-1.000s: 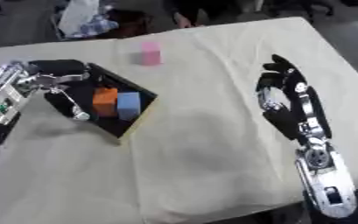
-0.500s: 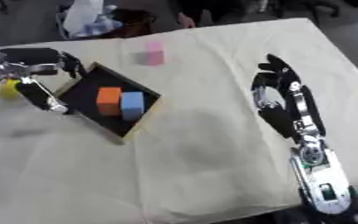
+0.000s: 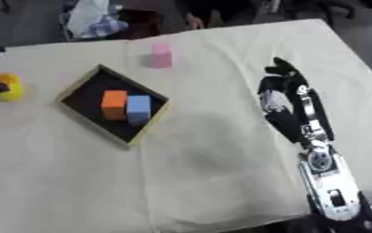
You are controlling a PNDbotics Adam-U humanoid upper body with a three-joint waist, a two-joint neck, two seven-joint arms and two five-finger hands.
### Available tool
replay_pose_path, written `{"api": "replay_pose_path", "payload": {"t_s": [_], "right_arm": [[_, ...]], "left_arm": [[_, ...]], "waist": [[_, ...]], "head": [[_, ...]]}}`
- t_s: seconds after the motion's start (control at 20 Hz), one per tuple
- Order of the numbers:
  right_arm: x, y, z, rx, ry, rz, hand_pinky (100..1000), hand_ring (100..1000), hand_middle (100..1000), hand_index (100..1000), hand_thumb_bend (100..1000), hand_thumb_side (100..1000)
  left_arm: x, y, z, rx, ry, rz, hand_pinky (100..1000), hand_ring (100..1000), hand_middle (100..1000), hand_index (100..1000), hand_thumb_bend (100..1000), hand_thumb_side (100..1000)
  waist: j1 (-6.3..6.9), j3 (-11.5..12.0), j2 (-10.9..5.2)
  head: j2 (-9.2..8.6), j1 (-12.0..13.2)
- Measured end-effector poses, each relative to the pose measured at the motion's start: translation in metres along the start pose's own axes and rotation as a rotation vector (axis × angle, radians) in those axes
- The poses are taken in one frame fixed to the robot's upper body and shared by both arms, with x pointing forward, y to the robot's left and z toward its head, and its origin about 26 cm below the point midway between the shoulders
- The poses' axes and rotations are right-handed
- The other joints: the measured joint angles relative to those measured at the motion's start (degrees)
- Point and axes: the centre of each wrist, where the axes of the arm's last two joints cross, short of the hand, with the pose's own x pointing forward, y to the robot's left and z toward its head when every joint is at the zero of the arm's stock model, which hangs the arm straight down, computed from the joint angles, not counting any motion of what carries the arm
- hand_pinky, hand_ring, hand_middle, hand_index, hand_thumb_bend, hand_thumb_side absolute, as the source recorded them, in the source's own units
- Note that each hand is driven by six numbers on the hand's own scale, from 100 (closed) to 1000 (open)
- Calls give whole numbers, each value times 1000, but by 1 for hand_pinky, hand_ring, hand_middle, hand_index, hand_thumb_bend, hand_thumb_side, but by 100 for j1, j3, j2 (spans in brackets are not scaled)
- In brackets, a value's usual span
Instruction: Pick up objects on the table and place them in the box.
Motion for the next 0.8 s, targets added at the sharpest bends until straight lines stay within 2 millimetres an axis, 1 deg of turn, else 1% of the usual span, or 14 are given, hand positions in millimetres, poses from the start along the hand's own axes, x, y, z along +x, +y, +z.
{"api": "replay_pose_path", "payload": {"t_s": [0.1,0.2,0.5,0.8], "right_arm": [[0,0,0,0,1,-1,815,795,789,938,100,563],[0,0,0,3,1,-2,815,794,789,937,100,563],[0,1,0,10,-1,-10,815,794,789,937,100,566],[0,1,0,11,-1,-11,815,794,789,937,100,568]], "left_arm": [[-9,-7,-3,16,74,42,767,693,737,839,513,388],[-9,-16,-9,23,127,73,765,690,737,841,509,388],[5,-50,-27,34,240,133,759,681,731,835,508,386],[20,-73,-36,76,326,153,756,683,734,835,507,368]], "waist": [[0,-29,0],[0,-72,0],[0,-196,0],[0,-238,0]], "head": [[0,8],[0,13],[0,43],[0,65]]}}
